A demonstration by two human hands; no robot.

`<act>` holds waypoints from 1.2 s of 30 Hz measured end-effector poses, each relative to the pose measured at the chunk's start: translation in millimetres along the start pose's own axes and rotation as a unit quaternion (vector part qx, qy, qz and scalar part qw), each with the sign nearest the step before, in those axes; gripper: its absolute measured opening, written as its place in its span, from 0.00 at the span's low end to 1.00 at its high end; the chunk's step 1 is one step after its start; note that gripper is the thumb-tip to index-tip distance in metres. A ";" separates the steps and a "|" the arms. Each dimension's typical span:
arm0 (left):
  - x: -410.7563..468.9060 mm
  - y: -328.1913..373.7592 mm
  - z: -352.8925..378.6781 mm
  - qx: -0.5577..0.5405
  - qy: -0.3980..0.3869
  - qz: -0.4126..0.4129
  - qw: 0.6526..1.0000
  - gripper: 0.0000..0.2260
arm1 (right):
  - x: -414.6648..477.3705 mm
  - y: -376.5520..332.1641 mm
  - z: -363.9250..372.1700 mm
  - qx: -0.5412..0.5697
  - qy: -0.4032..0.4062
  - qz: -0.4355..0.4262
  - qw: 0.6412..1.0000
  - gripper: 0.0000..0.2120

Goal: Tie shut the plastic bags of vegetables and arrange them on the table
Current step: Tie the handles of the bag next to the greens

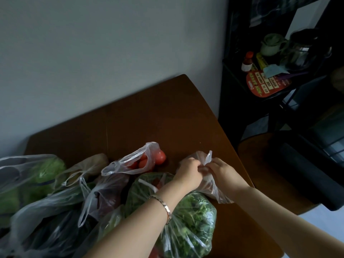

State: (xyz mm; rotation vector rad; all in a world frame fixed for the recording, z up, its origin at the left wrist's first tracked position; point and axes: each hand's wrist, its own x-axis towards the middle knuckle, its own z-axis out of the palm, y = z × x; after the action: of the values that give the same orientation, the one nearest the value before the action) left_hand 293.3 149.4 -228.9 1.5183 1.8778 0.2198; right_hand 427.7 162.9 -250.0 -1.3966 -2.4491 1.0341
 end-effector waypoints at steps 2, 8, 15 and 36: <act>-3.8 1.8 3.3 -0.016 0.018 -0.004 1.000 0.11 | -0.8 -1.4 5.8 0.003 0.012 0.034 0.999 0.15; -11.1 1.8 9.8 -0.068 0.039 -0.024 0.997 0.11 | -8.9 -14.1 5.9 0.135 0.129 0.095 0.978 0.10; -8.0 3.8 8.1 0.009 0.054 0.025 0.998 0.10 | -4.9 -9.6 1.6 0.351 0.157 0.202 0.901 0.08; -1.8 -0.3 3.7 -0.155 -0.038 -0.105 0.981 0.11 | -9.3 13.2 0.8 0.002 0.180 -0.107 0.978 0.03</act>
State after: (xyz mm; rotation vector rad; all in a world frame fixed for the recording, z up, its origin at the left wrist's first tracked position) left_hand 295.4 146.6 -231.1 1.0964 1.8298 0.3352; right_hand 441.9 159.4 -256.9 -1.1659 -2.2624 0.6711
